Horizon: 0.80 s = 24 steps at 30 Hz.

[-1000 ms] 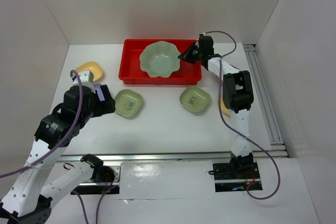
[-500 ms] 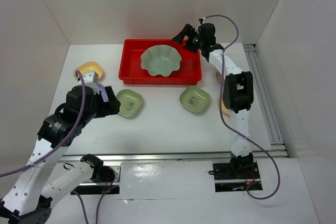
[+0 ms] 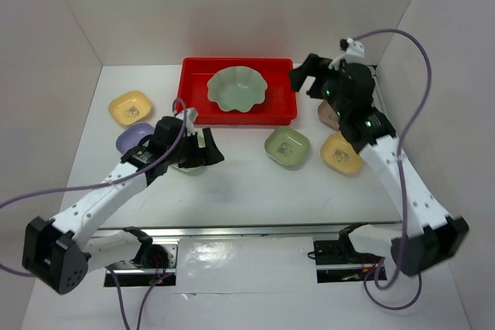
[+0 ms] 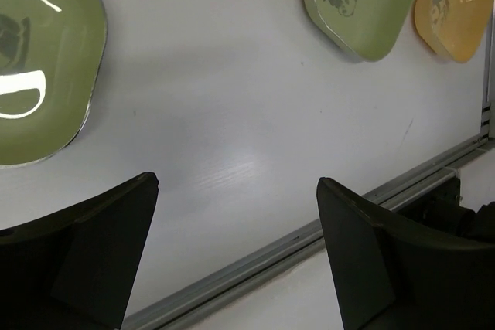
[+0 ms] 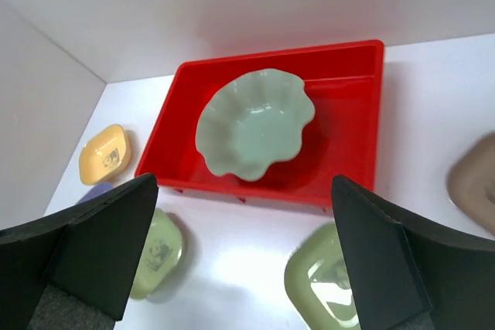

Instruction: Place the plates into the plastic bin on the countertop

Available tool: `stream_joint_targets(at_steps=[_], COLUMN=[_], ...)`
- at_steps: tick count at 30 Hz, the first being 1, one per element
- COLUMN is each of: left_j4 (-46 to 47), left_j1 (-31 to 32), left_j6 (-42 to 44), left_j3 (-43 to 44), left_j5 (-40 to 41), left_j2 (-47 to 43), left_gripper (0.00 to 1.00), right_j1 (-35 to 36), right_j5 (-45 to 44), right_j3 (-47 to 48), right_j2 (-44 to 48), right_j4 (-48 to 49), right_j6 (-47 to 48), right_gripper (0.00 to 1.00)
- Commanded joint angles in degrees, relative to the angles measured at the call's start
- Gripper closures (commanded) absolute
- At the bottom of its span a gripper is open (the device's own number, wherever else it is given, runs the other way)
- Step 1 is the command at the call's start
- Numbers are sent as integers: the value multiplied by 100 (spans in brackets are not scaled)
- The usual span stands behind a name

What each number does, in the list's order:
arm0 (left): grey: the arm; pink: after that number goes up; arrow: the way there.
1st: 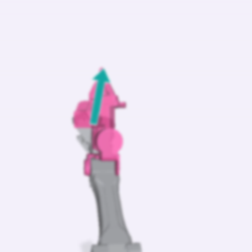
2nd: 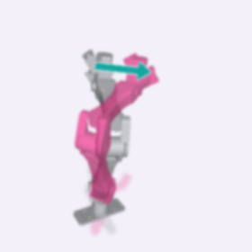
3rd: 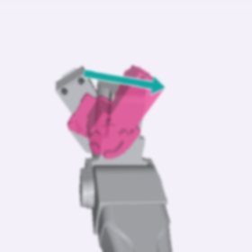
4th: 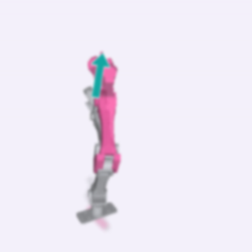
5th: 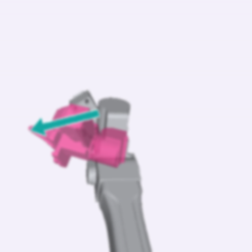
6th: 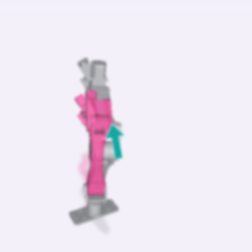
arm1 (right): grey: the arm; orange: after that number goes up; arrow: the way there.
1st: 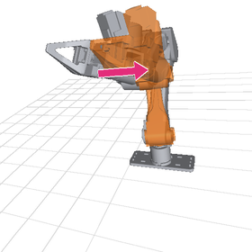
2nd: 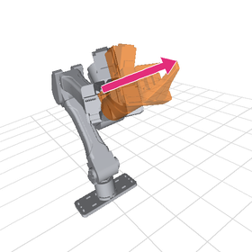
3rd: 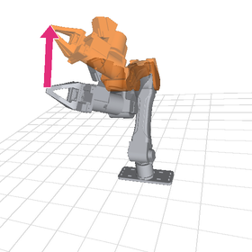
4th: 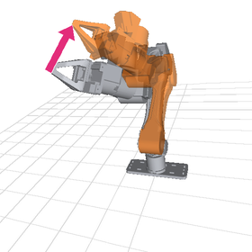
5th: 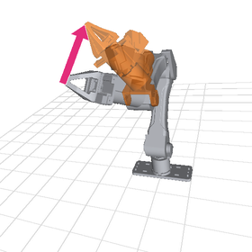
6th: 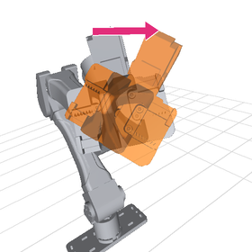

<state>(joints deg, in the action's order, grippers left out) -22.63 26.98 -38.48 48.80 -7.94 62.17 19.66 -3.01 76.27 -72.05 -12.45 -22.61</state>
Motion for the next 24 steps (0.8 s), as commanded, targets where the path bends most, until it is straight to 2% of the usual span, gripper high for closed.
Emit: stream_joint_targets(at_steps=[1, 2, 4, 5, 7, 10, 17, 24], left_j4=[1233, 1392, 1804, 1806, 1666, 1674, 1481, 1130], left_j1=[219, 429, 719, 1060, 1317, 1432, 1644, 1898], left_j6=[-291, -292, -249, -196, -117, -221, -336, -283], left_j3=[323, 411, 832, 1042, 1719, 2159, 3214, 4049], left_j5=[-129, -59, 90, 318, 888, 1040, 1927, 2500], left_j2=[976, 1242, 1796, 2364, 2921, 3730, 5144, 5929], left_gripper=[4, 4, 5, 5, 4, 4, 4, 4], right_j1=[135, 195, 249, 249, 310, 372, 425, 425], right_j5=[-684, -684, -851, -851, -973, -1027, -711, -332], right_j3=[-884, -964, -965, -895, -772, -623, -947, -947], right_j2=[734, 1163, 1438, 1596, 1703, 1914, 2537, 2652], right_j4=[-495, -643, -846, -1065, -1259, -1558, -1287, -1234], right_j6=[240, 240, 240, 240, 240, 380, 494, 442], right_gripper=[0, 0, 0, 0, 0, 0, 0, 0])
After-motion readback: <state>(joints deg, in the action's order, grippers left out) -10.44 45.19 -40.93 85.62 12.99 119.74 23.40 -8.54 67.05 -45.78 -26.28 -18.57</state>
